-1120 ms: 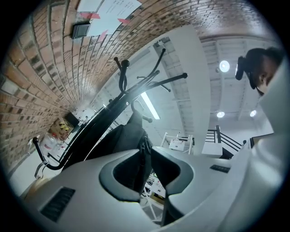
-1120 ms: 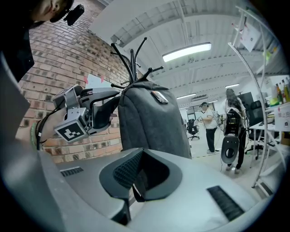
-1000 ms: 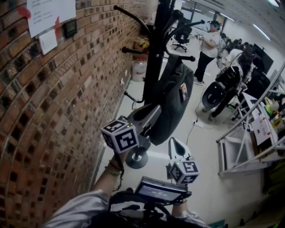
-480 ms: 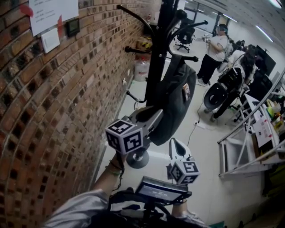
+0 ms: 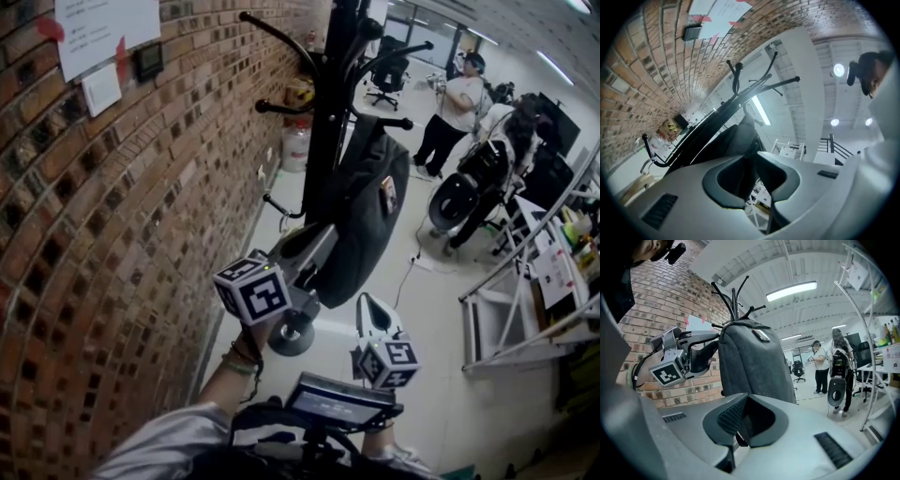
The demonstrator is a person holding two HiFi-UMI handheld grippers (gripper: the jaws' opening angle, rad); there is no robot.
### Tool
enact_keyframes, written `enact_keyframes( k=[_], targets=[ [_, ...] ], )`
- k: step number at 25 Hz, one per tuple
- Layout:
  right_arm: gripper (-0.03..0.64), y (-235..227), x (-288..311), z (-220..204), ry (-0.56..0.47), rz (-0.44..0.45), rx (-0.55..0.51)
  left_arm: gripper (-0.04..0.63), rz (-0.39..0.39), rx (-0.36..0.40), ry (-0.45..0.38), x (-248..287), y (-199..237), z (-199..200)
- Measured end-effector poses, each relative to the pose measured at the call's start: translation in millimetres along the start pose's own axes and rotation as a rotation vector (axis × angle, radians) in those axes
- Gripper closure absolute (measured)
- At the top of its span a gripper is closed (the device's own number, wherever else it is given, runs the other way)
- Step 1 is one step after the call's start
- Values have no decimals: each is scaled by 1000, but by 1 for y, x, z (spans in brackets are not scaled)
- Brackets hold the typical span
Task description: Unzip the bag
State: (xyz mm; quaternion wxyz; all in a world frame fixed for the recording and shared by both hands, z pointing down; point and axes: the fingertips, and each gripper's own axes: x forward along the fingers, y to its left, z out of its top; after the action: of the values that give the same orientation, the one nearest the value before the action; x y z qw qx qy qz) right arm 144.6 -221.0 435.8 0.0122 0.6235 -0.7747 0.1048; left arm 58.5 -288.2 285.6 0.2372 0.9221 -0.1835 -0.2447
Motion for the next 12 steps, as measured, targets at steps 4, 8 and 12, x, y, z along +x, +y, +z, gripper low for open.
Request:
enact_keyframes(
  k=[4, 8, 12],
  targets=[
    [627, -1, 1, 0, 5, 9, -2, 531, -20, -193, -108, -9, 3, 15],
    [627, -4, 0, 0, 6, -4, 1, 531, -62, -265, -157, -8, -3, 28],
    [627, -3, 3, -3, 11, 8, 5, 532, -28, -161, -106, -2, -4, 23]
  ],
)
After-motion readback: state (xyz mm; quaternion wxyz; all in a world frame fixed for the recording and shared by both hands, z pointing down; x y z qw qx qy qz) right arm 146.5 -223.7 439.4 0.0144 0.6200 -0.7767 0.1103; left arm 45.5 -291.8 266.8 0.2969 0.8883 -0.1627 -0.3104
